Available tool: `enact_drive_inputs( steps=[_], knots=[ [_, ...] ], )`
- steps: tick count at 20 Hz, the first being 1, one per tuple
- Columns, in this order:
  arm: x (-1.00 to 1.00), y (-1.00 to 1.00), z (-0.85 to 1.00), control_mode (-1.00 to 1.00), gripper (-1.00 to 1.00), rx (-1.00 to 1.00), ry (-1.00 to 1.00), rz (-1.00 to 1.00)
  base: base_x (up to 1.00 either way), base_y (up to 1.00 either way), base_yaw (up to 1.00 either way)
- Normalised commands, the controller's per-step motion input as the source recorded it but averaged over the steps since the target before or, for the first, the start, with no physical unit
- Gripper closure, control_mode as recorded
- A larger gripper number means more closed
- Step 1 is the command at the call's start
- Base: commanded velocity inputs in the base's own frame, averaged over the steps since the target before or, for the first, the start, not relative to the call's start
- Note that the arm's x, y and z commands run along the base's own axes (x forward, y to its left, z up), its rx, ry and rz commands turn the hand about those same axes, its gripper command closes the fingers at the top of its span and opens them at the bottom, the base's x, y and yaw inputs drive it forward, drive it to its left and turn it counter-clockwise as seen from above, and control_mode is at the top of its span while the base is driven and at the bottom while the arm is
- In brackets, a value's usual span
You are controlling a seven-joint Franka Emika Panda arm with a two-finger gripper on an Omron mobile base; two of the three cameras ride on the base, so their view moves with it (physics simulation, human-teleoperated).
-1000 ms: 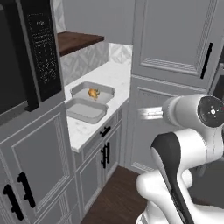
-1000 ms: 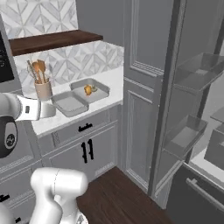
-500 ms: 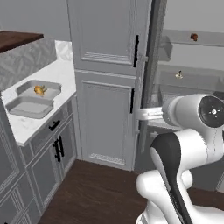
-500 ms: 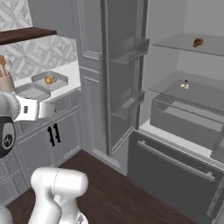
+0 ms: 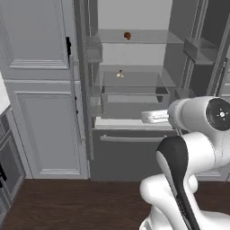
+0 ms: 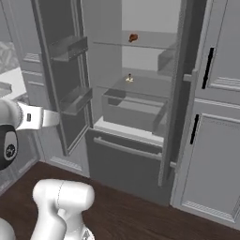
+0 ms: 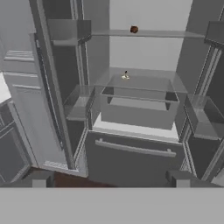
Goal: Place one mushroom and one chicken drumstick in each tupperware on the nearby counter, to pack two identical lunches.
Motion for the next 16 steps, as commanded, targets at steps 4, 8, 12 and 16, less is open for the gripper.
enact_drive_inputs(
  steps=[4, 8, 12, 16],
  knots=[
    [0.0, 0.0, 0.0, 1.0, -1.0, 0.0, 0.0, 0.0, 0.12, -0.28, -0.35],
    [0.0, 0.0, 0.0, 1.0, -1.0, 0.0, 0.0, 0.0, 0.23, 0.02, -0.28],
    [0.0, 0.0, 0.0, 1.0, -1.0, 0.0, 0.0, 0.0, 0.53, 0.04, -0.22],
    [0.0, 0.0, 0.0, 1.0, -1.0, 0.0, 0.0, 0.0, 0.7, 0.0, -0.15]
  ],
)
